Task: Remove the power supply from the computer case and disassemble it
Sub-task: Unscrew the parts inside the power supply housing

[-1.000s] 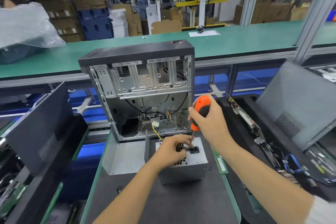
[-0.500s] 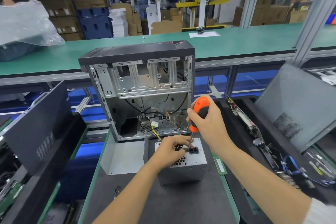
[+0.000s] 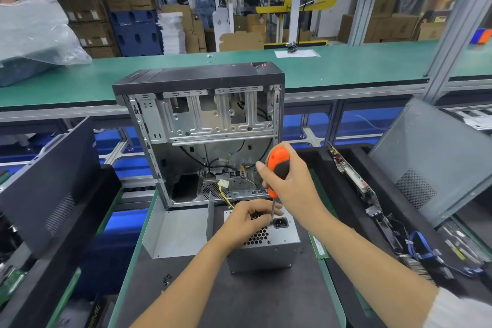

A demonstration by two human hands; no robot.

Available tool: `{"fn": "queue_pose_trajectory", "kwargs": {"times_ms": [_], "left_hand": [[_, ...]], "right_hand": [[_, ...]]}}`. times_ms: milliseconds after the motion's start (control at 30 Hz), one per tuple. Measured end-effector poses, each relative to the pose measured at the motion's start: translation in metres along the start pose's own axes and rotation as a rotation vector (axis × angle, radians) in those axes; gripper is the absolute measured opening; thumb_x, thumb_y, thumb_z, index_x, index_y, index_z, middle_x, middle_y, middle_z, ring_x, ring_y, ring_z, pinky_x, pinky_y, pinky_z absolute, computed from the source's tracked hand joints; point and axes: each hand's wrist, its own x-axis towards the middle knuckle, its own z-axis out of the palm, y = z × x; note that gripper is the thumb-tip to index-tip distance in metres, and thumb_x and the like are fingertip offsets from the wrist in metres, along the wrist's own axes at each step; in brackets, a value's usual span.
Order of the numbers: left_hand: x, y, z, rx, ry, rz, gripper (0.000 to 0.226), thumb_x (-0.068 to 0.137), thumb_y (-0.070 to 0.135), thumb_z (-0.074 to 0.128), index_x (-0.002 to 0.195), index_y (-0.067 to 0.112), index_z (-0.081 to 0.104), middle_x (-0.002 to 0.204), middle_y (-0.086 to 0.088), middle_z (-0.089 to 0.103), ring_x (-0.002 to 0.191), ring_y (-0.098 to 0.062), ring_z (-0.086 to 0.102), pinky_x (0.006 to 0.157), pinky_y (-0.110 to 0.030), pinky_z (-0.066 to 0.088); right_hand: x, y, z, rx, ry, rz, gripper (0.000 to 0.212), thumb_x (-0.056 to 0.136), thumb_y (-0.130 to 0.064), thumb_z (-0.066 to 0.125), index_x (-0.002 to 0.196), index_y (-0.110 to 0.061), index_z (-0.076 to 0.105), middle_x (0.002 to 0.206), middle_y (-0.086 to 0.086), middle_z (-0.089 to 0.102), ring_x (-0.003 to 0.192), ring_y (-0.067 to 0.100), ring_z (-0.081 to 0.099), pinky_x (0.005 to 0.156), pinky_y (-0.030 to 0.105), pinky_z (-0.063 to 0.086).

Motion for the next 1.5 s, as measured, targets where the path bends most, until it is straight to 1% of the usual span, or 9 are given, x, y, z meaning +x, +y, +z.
{"fn": "queue_pose_trajectory", "kwargs": {"times_ms": [167,367,533,667,800,933,1167,1300,1500], "left_hand": [[-0.001,-0.002,-0.001,-0.079,0.029,0.023,0.027,0.097,0.018,0.060,0.097,-0.006,0.072,0.089,0.018,0.069,0.074,0.009,0.058,0.066,-0.006,0.041],[0.002,-0.004,-0.001,-0.037,0.084,0.034,0.020,0.094,0.019,0.064,0.087,0.005,0.076,0.092,0.000,0.074,0.097,-0.011,0.068,0.085,-0.017,0.047],[0.004,-0.007,0.002,-0.059,0.150,0.002,0.015,0.090,0.020,0.069,0.085,0.009,0.078,0.077,-0.007,0.073,0.075,-0.008,0.066,0.074,-0.014,0.047],[0.005,-0.008,0.000,-0.083,0.148,-0.013,0.017,0.088,0.019,0.071,0.078,0.006,0.077,0.063,-0.003,0.068,0.053,0.001,0.054,0.059,-0.007,0.038],[0.006,-0.006,0.000,-0.064,0.159,0.001,0.015,0.086,0.023,0.074,0.077,0.011,0.077,0.067,-0.006,0.070,0.060,-0.003,0.059,0.064,-0.011,0.043],[0.007,-0.004,0.002,-0.029,0.177,0.010,0.020,0.084,0.023,0.076,0.071,0.007,0.074,0.065,-0.006,0.069,0.061,-0.004,0.057,0.066,-0.015,0.042],[0.007,0.004,-0.001,-0.268,0.073,-0.001,0.008,0.085,0.011,0.073,0.082,0.018,0.077,0.083,0.005,0.074,0.073,-0.003,0.065,0.066,-0.013,0.047],[0.006,0.004,0.008,-0.407,0.058,-0.006,0.019,0.085,0.029,0.069,0.100,0.022,0.078,0.095,-0.004,0.075,0.095,-0.016,0.069,0.078,-0.021,0.050],[0.012,-0.006,0.012,-0.374,0.158,0.041,0.014,0.083,0.023,0.070,0.092,0.018,0.079,0.089,-0.003,0.074,0.088,-0.014,0.067,0.078,-0.021,0.050]], "right_hand": [[0.004,-0.007,0.002,0.063,0.030,0.019,0.038,0.092,-0.038,0.059,0.081,-0.004,0.047,0.062,0.018,0.053,0.062,0.034,0.056,0.065,0.043,0.052],[0.010,-0.006,-0.007,-0.327,0.008,0.000,0.035,0.089,-0.050,0.057,0.078,-0.020,0.043,0.074,0.000,0.045,0.065,0.013,0.043,0.062,0.024,0.037],[0.004,-0.009,-0.004,-0.172,0.093,0.067,0.029,0.088,-0.043,0.063,0.101,-0.025,0.045,0.086,-0.004,0.062,0.075,0.004,0.058,0.060,0.008,0.044],[0.002,-0.016,-0.004,-0.087,-0.005,0.057,0.009,0.094,-0.033,0.056,0.100,-0.027,0.052,0.089,0.006,0.067,0.084,0.018,0.064,0.060,0.014,0.051],[0.001,-0.018,-0.005,-0.168,0.025,0.069,0.014,0.096,-0.039,0.049,0.095,-0.025,0.053,0.089,0.011,0.061,0.083,0.023,0.062,0.056,0.012,0.048],[0.010,-0.019,-0.006,-0.445,0.119,-0.007,0.035,0.086,-0.056,0.055,0.087,-0.021,0.056,0.089,0.001,0.046,0.077,0.006,0.049,0.068,0.007,0.036],[0.011,-0.019,-0.015,-0.246,-0.017,-0.093,0.022,0.088,-0.033,0.064,0.109,-0.029,0.057,0.088,-0.009,0.063,0.084,0.010,0.064,0.077,0.025,0.051],[0.011,-0.016,-0.024,-0.222,-0.083,-0.120,0.013,0.095,-0.026,0.055,0.107,-0.029,0.057,0.081,-0.004,0.065,0.080,0.011,0.062,0.066,0.015,0.050],[0.020,-0.014,-0.026,-0.377,0.058,-0.203,0.027,0.079,-0.046,0.069,0.096,-0.026,0.066,0.088,-0.003,0.053,0.086,-0.001,0.050,0.075,0.006,0.037]]}}
